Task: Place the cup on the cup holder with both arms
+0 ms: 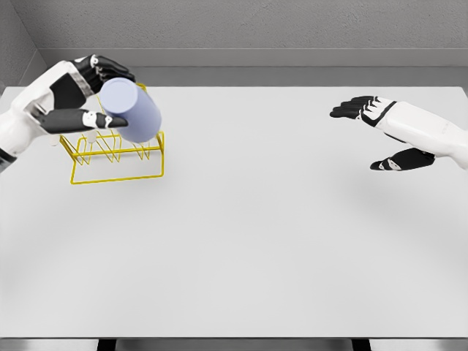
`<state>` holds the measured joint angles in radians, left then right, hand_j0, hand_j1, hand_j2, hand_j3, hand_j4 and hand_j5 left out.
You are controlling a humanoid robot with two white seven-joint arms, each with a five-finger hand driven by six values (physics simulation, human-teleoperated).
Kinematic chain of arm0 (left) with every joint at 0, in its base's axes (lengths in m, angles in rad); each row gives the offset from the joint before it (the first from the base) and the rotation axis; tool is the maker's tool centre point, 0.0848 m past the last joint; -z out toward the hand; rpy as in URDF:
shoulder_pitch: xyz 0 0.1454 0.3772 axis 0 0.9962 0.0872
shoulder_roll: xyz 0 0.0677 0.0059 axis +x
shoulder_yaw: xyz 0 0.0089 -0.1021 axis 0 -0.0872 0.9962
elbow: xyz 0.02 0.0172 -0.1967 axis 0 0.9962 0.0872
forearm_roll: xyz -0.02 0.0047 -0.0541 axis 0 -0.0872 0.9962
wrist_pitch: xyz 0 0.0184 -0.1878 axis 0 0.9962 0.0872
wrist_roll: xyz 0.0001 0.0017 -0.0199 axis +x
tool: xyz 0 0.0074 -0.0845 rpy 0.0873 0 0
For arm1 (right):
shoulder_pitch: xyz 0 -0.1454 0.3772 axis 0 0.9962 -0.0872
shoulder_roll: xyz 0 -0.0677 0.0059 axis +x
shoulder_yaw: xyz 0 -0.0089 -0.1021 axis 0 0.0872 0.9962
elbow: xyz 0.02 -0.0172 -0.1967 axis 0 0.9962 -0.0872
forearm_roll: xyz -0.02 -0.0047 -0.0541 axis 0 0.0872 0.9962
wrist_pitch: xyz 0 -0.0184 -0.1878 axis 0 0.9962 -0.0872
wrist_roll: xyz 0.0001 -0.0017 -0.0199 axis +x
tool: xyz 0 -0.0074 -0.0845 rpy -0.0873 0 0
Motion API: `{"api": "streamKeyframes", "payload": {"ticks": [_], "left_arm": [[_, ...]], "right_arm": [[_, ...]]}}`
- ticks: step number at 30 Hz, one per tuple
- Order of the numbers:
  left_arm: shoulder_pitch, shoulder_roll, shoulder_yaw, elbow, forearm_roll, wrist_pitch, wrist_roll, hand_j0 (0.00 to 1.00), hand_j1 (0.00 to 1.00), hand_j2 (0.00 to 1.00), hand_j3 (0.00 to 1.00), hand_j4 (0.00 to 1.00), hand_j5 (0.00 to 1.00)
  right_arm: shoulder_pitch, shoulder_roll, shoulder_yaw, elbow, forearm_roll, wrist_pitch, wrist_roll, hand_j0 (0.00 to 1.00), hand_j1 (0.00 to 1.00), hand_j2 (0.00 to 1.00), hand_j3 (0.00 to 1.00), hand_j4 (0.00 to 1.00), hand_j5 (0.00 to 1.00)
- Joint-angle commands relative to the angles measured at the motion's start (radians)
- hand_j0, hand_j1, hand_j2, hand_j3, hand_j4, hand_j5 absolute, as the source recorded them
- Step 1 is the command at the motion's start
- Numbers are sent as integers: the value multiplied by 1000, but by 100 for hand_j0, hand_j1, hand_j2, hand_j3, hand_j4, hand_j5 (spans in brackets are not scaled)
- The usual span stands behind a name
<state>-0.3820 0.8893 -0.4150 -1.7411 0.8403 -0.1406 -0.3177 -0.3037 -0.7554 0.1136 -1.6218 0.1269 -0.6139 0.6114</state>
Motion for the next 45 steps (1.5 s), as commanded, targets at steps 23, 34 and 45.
{"api": "streamKeyframes", "payload": {"ticks": [23, 34, 45], "left_arm": [[-8, -7, 22, 97, 16, -2, 0, 62, 62, 62, 62, 62, 62], [-8, -61, 19, 118, 2, 6, -1, 67, 67, 67, 67, 67, 67], [-9, -62, 15, 124, -24, 9, -1, 84, 84, 84, 84, 84, 84]], "right_arm": [[0, 1, 0, -1, -7, 3, -1, 100, 100, 100, 100, 100, 100], [0, -1, 0, 0, -7, 3, -1, 100, 100, 100, 100, 100, 100], [0, 1, 0, 0, -7, 3, -1, 100, 100, 100, 100, 100, 100]]}}
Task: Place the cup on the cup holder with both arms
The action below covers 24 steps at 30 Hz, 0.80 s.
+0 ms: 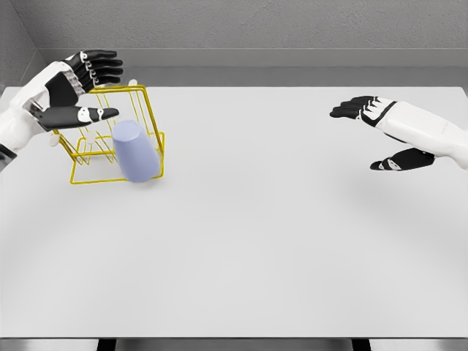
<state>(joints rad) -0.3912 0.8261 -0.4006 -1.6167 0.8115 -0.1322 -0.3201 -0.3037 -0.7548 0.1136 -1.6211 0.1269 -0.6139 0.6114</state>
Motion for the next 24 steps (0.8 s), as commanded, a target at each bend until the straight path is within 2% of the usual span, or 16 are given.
{"api": "streamKeyframes", "payload": {"ticks": [1, 17, 20, 23, 24], "left_arm": [[0, 1, 0, 0, 5, 0, 1, 83, 83, 83, 83, 83, 83], [2, -16, 0, -9, 5, -3, 1, 80, 80, 80, 80, 80, 80], [2, -15, 3, -19, 11, -10, 1, 81, 81, 81, 81, 81, 81], [2, -4, 5, -63, 15, -23, 1, 84, 84, 84, 84, 84, 84], [6, 10, 6, -68, 15, -75, 1, 84, 84, 84, 84, 84, 84]], "right_arm": [[0, -1, 0, 0, -7, 3, -1, 100, 100, 100, 100, 100, 100], [2, -1, 0, 0, -7, 3, -1, 100, 100, 100, 100, 100, 100], [2, 0, 0, 0, -7, 3, -1, 100, 100, 100, 100, 100, 100], [3, 0, 0, 0, -9, 3, -1, 100, 100, 100, 100, 100, 100], [5, 0, 0, -2, -9, 3, -1, 100, 100, 100, 100, 100, 100]]}}
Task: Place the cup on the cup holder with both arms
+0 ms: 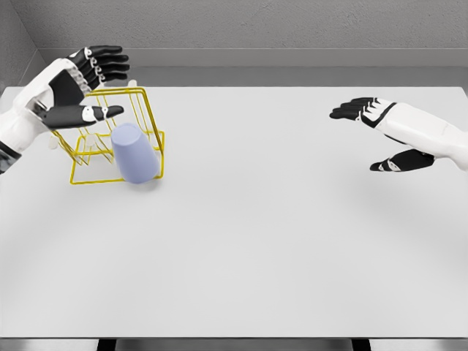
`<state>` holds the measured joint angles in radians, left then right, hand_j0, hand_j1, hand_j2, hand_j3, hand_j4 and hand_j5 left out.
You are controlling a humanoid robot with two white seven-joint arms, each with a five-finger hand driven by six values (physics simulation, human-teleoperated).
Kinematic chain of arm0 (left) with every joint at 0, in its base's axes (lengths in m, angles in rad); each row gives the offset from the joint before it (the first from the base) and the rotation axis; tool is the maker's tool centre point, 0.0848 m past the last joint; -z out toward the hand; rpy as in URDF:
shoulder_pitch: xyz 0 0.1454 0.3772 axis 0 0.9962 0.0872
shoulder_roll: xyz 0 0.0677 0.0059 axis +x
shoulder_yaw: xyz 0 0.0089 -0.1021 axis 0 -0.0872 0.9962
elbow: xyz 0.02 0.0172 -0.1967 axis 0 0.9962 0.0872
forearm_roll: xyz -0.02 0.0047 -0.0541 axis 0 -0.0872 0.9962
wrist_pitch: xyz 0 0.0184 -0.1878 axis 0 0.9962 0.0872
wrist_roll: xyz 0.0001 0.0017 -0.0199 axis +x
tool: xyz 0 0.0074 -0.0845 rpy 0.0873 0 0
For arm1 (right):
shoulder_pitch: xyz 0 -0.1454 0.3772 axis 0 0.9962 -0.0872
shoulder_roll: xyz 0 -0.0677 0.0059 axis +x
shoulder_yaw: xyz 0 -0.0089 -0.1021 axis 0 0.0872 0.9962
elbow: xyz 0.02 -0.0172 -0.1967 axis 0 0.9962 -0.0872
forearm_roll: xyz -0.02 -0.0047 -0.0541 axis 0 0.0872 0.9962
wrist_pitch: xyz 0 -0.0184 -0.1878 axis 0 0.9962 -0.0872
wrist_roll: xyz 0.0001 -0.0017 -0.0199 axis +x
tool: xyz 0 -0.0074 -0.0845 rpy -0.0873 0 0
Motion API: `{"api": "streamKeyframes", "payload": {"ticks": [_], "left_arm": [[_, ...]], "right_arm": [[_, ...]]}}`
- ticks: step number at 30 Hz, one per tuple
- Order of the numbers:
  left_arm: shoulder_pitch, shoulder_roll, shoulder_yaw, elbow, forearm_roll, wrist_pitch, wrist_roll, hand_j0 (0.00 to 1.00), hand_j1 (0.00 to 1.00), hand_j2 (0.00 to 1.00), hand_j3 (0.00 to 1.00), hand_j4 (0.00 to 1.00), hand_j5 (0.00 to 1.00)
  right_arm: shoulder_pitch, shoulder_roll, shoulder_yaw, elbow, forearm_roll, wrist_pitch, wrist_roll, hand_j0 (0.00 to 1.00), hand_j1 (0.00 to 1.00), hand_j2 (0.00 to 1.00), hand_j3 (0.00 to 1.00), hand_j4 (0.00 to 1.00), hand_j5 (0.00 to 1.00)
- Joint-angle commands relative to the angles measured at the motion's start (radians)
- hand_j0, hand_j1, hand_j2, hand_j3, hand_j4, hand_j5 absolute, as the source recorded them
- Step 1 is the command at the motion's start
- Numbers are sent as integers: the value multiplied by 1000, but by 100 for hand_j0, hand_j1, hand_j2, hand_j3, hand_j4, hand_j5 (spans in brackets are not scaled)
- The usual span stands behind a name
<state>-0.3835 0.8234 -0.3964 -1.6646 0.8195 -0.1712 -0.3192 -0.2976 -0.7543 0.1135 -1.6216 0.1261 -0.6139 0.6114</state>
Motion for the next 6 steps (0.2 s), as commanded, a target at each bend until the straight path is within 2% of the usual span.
{"api": "streamKeyframes", "payload": {"ticks": [1, 2, 3, 5, 6], "left_arm": [[2, 36, 2, -29, 7, -68, 0, 87, 87, 87, 87, 87, 87], [20, 66, 5, -41, 7, -77, 2, 96, 96, 96, 96, 96, 96], [43, 69, 27, -43, 4, -77, 2, 100, 100, 100, 100, 100, 100], [94, 71, 83, -44, 4, -94, 2, 100, 100, 100, 100, 100, 100], [120, 72, 91, -44, 1, -158, 0, 100, 100, 100, 100, 100, 100]], "right_arm": [[2, 0, 0, -1, -8, 3, -1, 100, 100, 100, 100, 100, 100], [3, 0, 0, -6, -9, 3, -1, 100, 100, 100, 100, 100, 100], [11, 0, 0, -8, -9, 3, -1, 100, 100, 100, 100, 100, 100], [12, 0, 0, -9, -9, 3, -1, 100, 100, 100, 100, 100, 100], [12, 0, 0, -6, -9, 3, -1, 100, 100, 100, 100, 100, 100]]}}
